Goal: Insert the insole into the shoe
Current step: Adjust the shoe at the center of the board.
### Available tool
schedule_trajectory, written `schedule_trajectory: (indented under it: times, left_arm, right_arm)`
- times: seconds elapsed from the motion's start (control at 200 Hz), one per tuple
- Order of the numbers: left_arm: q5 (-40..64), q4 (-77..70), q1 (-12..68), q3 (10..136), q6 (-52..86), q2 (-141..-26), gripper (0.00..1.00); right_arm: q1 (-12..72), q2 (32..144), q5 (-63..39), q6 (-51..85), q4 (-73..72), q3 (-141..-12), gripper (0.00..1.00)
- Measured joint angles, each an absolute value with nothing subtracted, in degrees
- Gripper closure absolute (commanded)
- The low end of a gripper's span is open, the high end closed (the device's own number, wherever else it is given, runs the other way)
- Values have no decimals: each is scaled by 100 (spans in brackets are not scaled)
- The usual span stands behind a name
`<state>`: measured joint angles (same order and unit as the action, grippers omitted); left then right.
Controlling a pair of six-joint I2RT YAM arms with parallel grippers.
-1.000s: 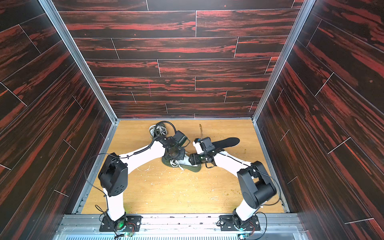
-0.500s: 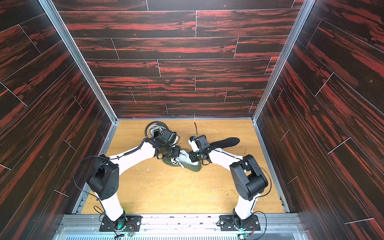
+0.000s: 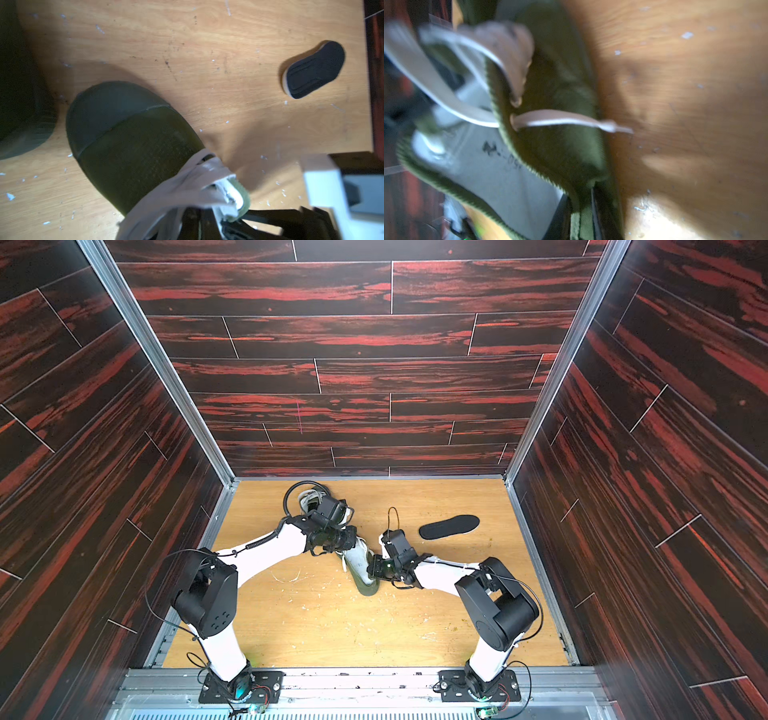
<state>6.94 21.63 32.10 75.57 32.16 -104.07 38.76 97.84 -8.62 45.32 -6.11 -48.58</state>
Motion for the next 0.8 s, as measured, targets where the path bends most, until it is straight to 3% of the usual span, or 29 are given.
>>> schedule_trajectory:
  times: [0.1,0.311,0.581,0.797]
  left_arm:
    - [550,2130,3210,7441,3216,-10361,100]
    - [578,2147,3212,7419,3247,-10213,100]
    - [657,1949,3212,7183,3522,-10099,100]
    - [642,1907,3214,7074,3522,-10009,100]
  right_arm:
    - [3865,9732,-742,4751,-648,-4842,70]
    - [3903,9703,-301,4263,40,-5330,41]
    - [4578,10038,895,3378,1439,-6477,35]
    - [4539,10412,1914,3044,1992,-6589,35]
